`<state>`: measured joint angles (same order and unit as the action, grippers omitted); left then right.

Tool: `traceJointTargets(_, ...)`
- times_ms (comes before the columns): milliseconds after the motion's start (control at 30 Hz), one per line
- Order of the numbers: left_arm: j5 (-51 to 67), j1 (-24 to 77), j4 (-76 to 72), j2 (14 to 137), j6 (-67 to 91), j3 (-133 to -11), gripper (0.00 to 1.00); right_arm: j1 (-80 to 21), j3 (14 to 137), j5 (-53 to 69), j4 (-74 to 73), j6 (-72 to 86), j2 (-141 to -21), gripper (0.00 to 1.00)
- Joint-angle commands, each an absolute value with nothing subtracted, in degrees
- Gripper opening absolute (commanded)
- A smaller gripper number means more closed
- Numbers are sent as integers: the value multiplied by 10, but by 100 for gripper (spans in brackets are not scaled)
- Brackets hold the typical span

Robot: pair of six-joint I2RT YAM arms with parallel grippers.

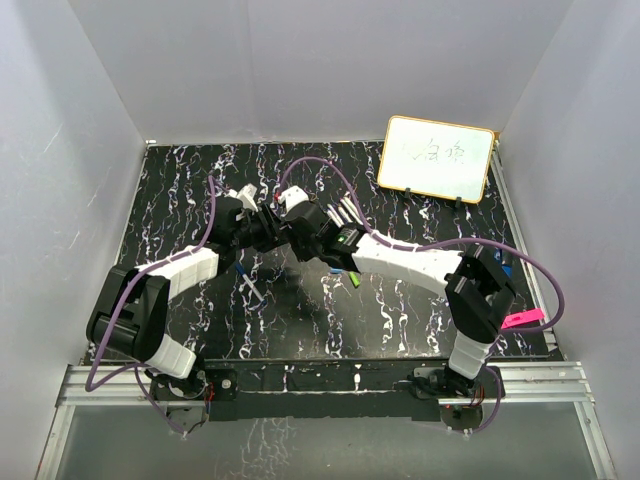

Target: Open the pen caps

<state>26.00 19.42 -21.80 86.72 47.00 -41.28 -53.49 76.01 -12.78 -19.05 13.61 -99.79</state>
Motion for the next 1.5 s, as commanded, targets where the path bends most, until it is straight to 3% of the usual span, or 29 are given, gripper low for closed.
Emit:
traceJointTargets(0,243,196,-223,856,473,-417,38,-533,751,-120,-162,138,-961,2)
traceJointTargets(333,242,196,-236,856,482,-415,29,-533,734,-117,-162,140,-955,2)
traceJointTargets(567,257,197,-249,865,488,-413,0,-533,735,-113,-159,139,-955,2)
traceJointTargets(633,257,196,-248,866,488,-414,0,-533,736,-115,-159,138,-955,16)
traceJointTargets(700,256,196,-243,865,486,-415,0,-533,736,-121,-160,138,-955,45)
traceJointTargets(733,255,196,-241,863,485,-415,0,-533,736,-125,-160,138,-954,53)
traceJointTargets(833,251,197,-237,858,484,-416,0,-533,736,-129,-160,138,-953,62)
traceJointTargets(1033,255,197,-245,851,497,-416,0,-533,742,-121,-159,139,-965,63)
traceJointTargets(1467,268,198,-266,829,527,-412,0,-530,757,-102,-142,138,-1014,48)
